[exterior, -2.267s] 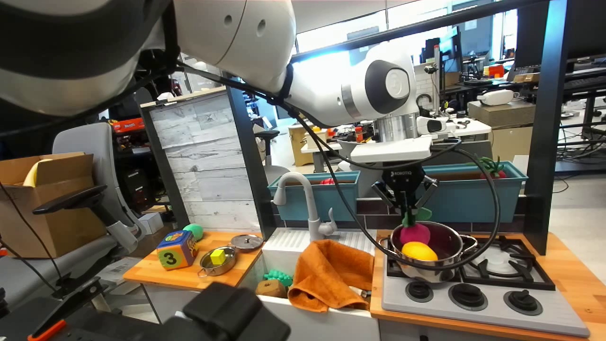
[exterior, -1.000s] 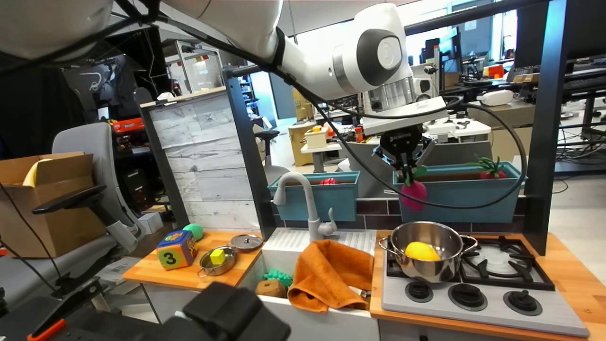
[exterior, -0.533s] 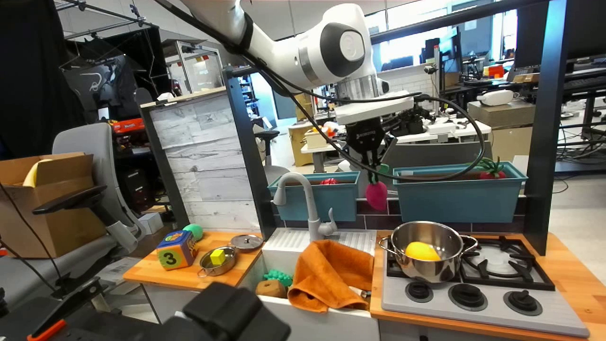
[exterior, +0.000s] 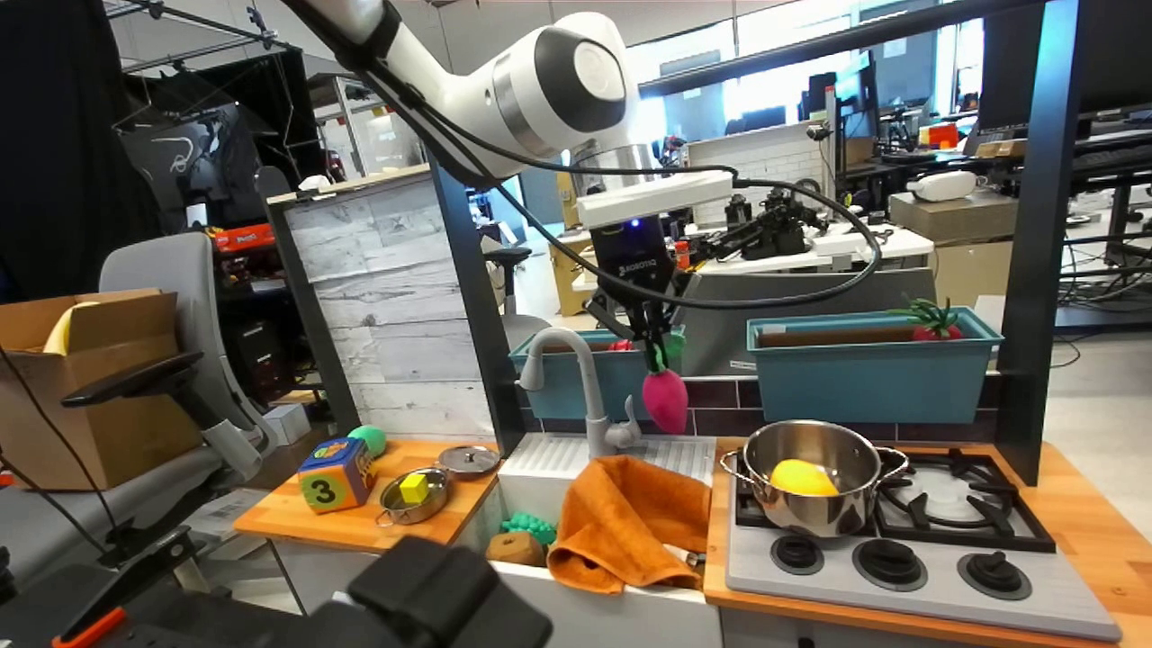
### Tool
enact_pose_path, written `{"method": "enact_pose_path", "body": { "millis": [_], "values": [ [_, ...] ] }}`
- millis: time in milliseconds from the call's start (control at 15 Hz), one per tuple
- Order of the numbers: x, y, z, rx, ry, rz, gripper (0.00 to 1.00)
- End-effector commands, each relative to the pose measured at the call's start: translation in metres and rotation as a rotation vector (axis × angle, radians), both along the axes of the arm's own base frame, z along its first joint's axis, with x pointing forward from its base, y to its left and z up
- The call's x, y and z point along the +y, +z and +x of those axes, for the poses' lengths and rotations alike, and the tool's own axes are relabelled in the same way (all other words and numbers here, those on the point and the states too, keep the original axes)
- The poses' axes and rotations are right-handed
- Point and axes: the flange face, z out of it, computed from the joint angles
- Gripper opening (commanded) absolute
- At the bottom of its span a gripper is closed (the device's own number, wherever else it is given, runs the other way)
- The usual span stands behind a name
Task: Remove the purple plushy from the pot and put it in the sink
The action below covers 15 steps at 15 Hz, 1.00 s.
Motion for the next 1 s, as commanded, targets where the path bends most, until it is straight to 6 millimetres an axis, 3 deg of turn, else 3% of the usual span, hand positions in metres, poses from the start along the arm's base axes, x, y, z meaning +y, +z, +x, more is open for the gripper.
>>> {"method": "enact_pose_path", "body": {
  "millis": [0, 333, 467, 933],
  "values": [
    [0.019, 0.024, -0.024, -0.177, 0.037, -0.006, 0.02],
    [0.029, 0.020, -0.034, -0.463, 0.031, -0.007, 0.02],
    [0.033, 0.007, -0.043, -0.549, 0.020, -0.010, 0.02],
    [0.040, -0.012, -0.070, -0.448, 0.033, -0.020, 0.02]
  ]
}}
